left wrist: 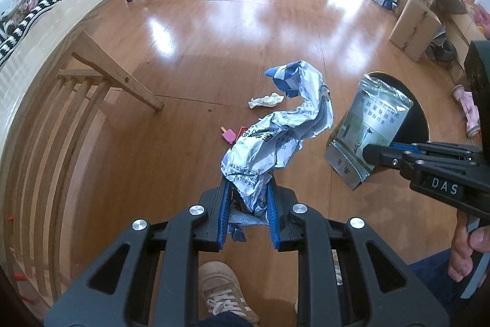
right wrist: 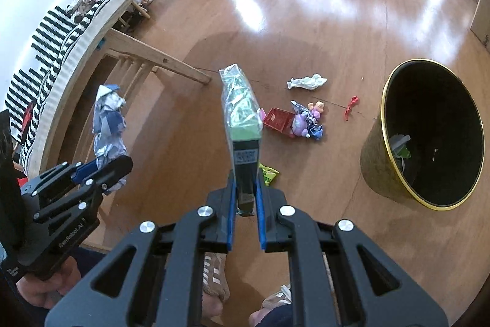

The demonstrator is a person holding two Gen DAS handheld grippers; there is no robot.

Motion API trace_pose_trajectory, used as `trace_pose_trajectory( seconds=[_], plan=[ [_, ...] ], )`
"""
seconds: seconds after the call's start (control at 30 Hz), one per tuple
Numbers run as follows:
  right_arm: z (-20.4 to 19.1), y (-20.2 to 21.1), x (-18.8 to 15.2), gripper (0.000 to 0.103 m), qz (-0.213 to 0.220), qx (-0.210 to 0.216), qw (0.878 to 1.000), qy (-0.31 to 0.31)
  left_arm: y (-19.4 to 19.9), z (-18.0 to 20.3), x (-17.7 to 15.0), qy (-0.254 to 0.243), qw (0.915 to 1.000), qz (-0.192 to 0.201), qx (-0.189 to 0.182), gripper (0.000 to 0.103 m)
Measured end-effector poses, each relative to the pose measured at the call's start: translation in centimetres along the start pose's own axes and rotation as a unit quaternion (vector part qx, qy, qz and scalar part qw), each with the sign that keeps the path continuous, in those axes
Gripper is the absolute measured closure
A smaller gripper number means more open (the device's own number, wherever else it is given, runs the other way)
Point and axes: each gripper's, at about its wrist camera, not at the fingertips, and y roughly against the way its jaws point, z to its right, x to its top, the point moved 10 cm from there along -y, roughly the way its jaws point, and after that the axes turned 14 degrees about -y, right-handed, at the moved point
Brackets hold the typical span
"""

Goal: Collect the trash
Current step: 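Carry foil and packet over the bin and open both tools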

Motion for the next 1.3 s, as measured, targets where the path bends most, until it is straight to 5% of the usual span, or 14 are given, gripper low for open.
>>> trace_pose_trajectory(
  seconds=[0.47,1.0,1.3],
  plan=[
    [3.3,2.0,1.2,0.091,0.022,-0.004,0.999,-0.042,-0.9,2.9,2.6,-0.013,0.9998,0.0,-0.014,0.083],
    [20.0,9.2,5.2,0.091,0.107,-0.067,0.971,-0.202,-7.8,19.7,10.5,-0.083,0.9916,-0.009,-0.099,0.082],
    [23.3,10.1,6.3,0.091,0.118,-0.077,0.959,-0.244,-10.8,24.7,11.5,-0.093,0.9869,-0.034,-0.128,0.082]
  ],
)
